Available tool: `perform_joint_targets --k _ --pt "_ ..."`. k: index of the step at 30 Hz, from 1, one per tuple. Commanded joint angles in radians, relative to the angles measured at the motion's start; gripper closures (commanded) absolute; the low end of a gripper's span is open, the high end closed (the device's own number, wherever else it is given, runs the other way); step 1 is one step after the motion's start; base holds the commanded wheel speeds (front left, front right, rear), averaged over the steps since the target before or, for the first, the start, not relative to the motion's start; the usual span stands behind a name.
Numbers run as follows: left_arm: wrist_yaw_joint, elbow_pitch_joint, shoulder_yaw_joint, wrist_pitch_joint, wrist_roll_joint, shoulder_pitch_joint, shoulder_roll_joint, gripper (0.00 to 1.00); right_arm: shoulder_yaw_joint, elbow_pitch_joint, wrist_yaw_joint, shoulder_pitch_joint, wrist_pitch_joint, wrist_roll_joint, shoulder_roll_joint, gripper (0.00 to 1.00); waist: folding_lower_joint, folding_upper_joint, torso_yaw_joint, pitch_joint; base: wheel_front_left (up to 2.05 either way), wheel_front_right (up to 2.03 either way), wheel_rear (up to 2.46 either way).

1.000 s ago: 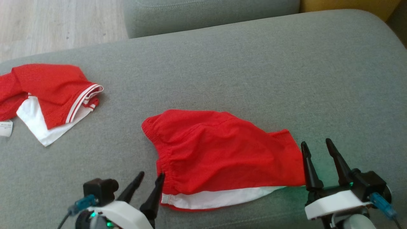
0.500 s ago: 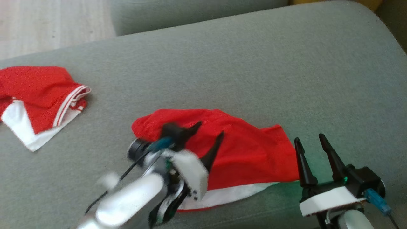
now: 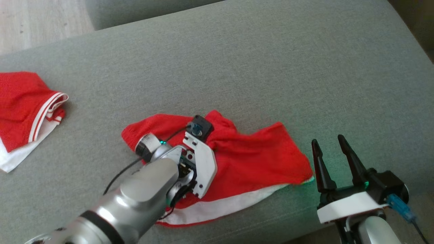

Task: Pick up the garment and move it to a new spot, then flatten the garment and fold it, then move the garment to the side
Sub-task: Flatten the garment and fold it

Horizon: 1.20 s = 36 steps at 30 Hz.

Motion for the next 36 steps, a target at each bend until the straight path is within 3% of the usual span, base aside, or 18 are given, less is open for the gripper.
perform_joint_targets --k 1,3,9,14,16,17,18,22,27,32,33,36 --pt "-0.011 0.004 0.024 0.005 -0.009 -0.05 -0.004 1.0 0.022 -0.027 -0.001 -0.032 -0.009 0.0 -0.002 0.0 0.0 0.0 -0.002 0.0 0.0 0.0 0.0" --pt "-0.001 0.037 0.035 -0.024 -0.007 -0.062 -0.01 1.0 0.019 -0.026 -0.001 -0.03 -0.009 0.0 -0.001 0.0 0.0 0.0 -0.002 -0.001 0.0 0.0 0.0" --pt "0.091 0.136 0.109 -0.174 0.009 -0.115 -0.008 1.0 0.017 -0.023 -0.001 -0.031 -0.009 -0.002 0.001 0.0 0.0 0.0 0.003 -0.008 0.0 0.0 0.0" --pt "0.115 0.223 0.13 -0.285 0.034 -0.168 -0.001 1.0 0.02 -0.021 -0.001 -0.036 -0.009 -0.001 -0.004 0.0 0.0 0.0 0.007 -0.009 0.0 0.0 0.0" --pt "0.106 0.254 0.137 -0.323 0.033 -0.176 -0.011 1.0 0.021 -0.018 -0.001 -0.036 -0.009 0.0 -0.006 0.0 0.0 0.0 0.009 -0.01 0.0 0.0 0.0" --pt "0.098 0.268 0.14 -0.339 0.029 -0.177 -0.017 0.61 0.023 -0.016 -0.001 -0.037 -0.009 0.0 -0.007 0.0 0.0 0.0 0.009 -0.011 0.0 0.0 0.0" --pt "0.09 0.281 0.14 -0.35 0.027 -0.175 -0.025 0.0 0.025 -0.014 -0.001 -0.038 -0.009 0.0 -0.007 0.0 0.0 0.0 0.008 -0.013 0.0 0.0 0.0" --pt "0.08 0.316 0.158 -0.41 0.005 -0.152 -0.048 0.0 0.023 -0.012 -0.001 -0.033 -0.009 0.001 -0.008 0.0 0.0 0.0 0.007 -0.027 0.0 0.0 0.0" --pt "0.134 0.251 0.227 -0.499 -0.026 -0.079 -0.062 0.0 -0.003 -0.022 -0.001 -0.005 -0.009 -0.001 -0.011 0.0 0.0 0.0 0.016 -0.054 0.0 0.0 0.0" --pt "0.227 -0.017 0.358 -0.507 0.026 0.07 -0.019 0.0 -0.042 -0.046 -0.001 0.026 -0.009 -0.009 -0.012 0.0 0.0 0.0 0.045 -0.074 0.0 0.0 0.0" --pt "0.227 -0.017 0.358 -0.507 0.026 0.07 -0.019 0.0 -0.042 -0.046 -0.001 0.026 -0.009 -0.009 -0.012 0.0 0.0 0.0 0.045 -0.074 0.0 0.0 0.0" --pt "0.288 -0.221 0.447 -0.508 0.109 0.206 0.024 0.0 -0.059 -0.062 -0.001 0.04 -0.009 -0.019 -0.014 0.0 0.0 0.0 0.068 -0.085 0.0 0.0 0.0"
